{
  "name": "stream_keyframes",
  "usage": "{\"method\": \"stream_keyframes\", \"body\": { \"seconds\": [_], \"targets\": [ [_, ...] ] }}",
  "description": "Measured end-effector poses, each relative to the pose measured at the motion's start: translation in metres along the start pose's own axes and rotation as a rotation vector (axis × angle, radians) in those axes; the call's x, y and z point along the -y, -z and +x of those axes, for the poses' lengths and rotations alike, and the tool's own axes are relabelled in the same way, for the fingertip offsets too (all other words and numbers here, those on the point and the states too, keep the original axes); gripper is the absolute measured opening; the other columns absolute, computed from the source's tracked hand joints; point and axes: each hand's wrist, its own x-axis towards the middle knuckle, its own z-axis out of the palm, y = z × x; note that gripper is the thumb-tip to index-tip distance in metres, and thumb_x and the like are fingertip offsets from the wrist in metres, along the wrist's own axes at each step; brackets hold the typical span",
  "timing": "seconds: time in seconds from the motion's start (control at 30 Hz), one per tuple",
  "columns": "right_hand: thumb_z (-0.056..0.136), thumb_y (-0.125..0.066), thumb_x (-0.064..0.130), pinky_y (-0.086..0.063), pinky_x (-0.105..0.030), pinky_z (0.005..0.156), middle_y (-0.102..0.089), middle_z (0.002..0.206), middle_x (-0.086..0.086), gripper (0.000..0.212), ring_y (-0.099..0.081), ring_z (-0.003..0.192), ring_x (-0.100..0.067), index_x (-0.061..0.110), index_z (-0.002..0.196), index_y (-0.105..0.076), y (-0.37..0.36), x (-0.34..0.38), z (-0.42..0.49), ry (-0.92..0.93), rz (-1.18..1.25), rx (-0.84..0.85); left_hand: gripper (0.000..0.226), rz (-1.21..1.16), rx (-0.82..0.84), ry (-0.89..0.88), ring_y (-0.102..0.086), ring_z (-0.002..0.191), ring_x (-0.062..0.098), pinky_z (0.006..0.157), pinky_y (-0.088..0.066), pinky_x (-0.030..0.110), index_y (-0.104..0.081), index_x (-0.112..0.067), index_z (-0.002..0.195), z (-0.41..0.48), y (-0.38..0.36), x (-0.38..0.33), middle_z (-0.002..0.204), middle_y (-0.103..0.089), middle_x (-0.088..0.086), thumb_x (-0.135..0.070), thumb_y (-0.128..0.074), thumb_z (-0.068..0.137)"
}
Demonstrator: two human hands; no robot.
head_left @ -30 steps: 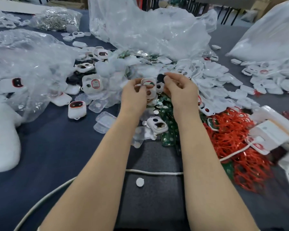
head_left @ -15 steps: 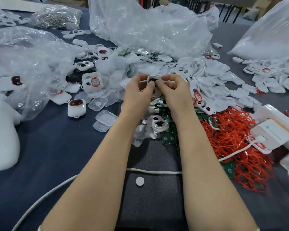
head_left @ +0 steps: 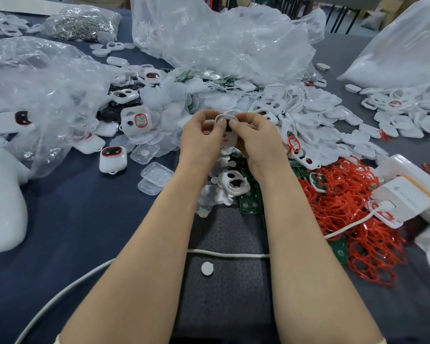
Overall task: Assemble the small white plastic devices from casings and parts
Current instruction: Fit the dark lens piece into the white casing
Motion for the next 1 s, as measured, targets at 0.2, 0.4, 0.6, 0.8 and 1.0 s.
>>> {"method": "stream_keyframes", "body": {
  "seconds": [0.2, 0.4, 0.6, 0.8, 1.0],
  "targets": [
    [0.089, -0.062, 0.01, -0.051, -0.024, 0.072, -0.064, 0.084, -0.003, 0.004, -0.062, 0.079, -0.014, 0.013, 0.091, -0.059, -0.0009, -0.0037, -0.0006, 0.175, -0.339, -0.111, 0.021, 0.099, 0.007, -0.001, -0.069, 0.09, 0.026, 0.087, -0.054, 0.05, -0.058, -0.031, 0.09, -0.0004, -0.0006, 0.0007, 0.096, -0.07, 0.006, -0.01, -0.058, 0.092],
    [0.088, -0.061, 0.005, -0.048, -0.027, 0.067, -0.059, 0.077, -0.005, 0.019, -0.058, 0.073, -0.017, 0.019, 0.079, -0.054, -0.0029, -0.0027, -0.0007, 0.111, -0.26, -0.097, 0.024, 0.11, -0.018, -0.008, -0.069, 0.087, 0.024, 0.086, -0.055, 0.048, -0.06, -0.033, 0.084, -0.0001, -0.0002, 0.0013, 0.092, -0.071, 0.005, -0.009, -0.059, 0.09],
    [0.089, -0.06, 0.003, -0.048, -0.025, 0.063, -0.056, 0.071, -0.003, 0.02, -0.056, 0.069, -0.015, 0.018, 0.077, -0.053, -0.0032, -0.0028, -0.001, 0.073, -0.186, -0.114, 0.015, 0.083, -0.002, -0.006, -0.069, 0.087, 0.021, 0.087, -0.055, 0.048, -0.064, -0.029, 0.086, 0.0006, -0.0009, 0.0014, 0.088, -0.072, 0.001, -0.016, -0.06, 0.092],
    [0.088, -0.064, 0.01, -0.053, -0.037, 0.079, -0.065, 0.085, -0.008, 0.01, -0.062, 0.08, -0.019, 0.016, 0.084, -0.058, -0.0041, -0.0016, -0.0023, 0.073, -0.254, -0.082, 0.02, 0.125, -0.057, -0.046, -0.067, 0.081, 0.015, 0.083, -0.057, 0.04, -0.058, -0.029, 0.083, 0.0018, -0.0004, 0.0035, 0.087, -0.069, 0.001, -0.013, -0.055, 0.095],
    [0.088, -0.063, 0.01, -0.051, -0.037, 0.075, -0.067, 0.088, -0.013, 0.006, -0.061, 0.077, -0.018, 0.013, 0.088, -0.058, -0.0038, -0.0026, -0.0023, 0.075, -0.302, -0.076, 0.016, 0.19, -0.076, -0.088, -0.065, 0.091, 0.016, 0.086, -0.055, 0.041, -0.057, -0.028, 0.087, 0.0012, -0.0014, 0.0061, 0.09, -0.066, -0.004, -0.014, -0.055, 0.095]
  ]
}}
